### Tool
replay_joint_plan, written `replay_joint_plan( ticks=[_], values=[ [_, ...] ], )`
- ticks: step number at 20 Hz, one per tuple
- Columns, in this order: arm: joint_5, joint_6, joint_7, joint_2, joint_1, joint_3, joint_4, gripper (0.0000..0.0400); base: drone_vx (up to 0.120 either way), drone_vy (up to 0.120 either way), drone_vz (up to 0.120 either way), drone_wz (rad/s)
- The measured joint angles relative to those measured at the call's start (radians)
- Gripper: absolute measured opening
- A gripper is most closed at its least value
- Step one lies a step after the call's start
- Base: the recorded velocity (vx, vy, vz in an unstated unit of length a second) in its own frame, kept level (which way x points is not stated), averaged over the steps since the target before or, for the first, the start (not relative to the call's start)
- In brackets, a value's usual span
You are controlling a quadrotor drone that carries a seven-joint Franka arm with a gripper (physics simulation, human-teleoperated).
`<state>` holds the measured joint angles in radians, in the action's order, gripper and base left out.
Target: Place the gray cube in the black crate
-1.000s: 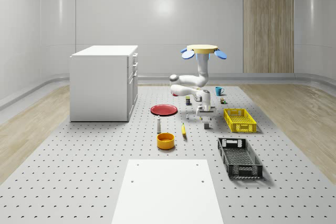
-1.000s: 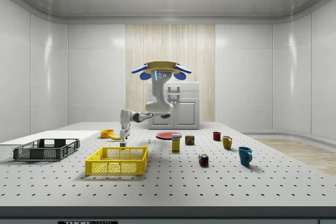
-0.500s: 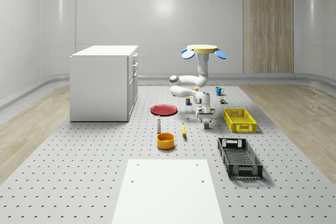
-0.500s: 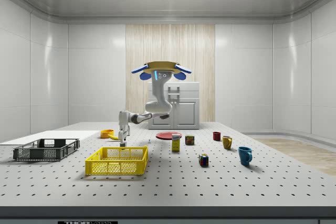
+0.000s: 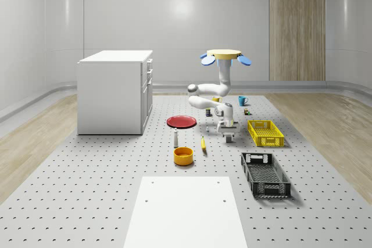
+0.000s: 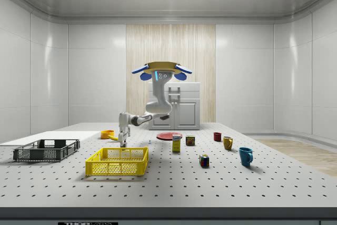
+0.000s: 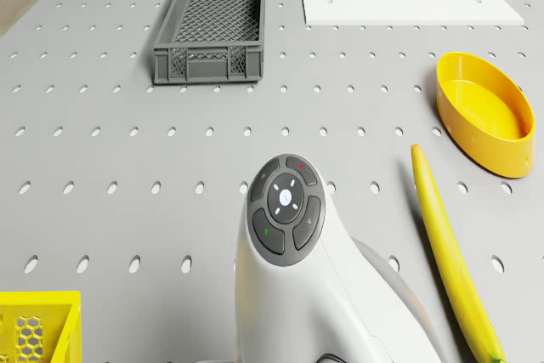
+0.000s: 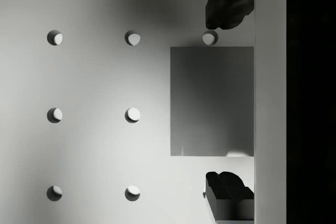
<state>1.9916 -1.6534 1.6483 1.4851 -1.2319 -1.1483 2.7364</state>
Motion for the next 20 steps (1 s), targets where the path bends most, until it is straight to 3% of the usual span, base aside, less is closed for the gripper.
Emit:
replay_joint_plan(
  ticks=[1, 4, 7, 20],
  values=[
    [0.003, -0.001, 0.0, 0.0, -0.001, 0.003, -0.001, 0.04, 0.0, 0.0, 0.0, 0.0],
    [0.008, -0.003, 0.001, -0.002, -0.003, 0.008, -0.004, 0.0321, 0.0, 0.0, 0.0, 0.0],
    [0.01, -0.003, 0.001, -0.003, -0.003, 0.011, -0.005, 0.0284, 0.0, 0.0, 0.0, 0.0],
    [-0.013, 0.012, 0.0, -0.004, 0.003, -0.016, 0.007, 0.0251, 0.0, 0.0, 0.0, 0.0]
  ],
)
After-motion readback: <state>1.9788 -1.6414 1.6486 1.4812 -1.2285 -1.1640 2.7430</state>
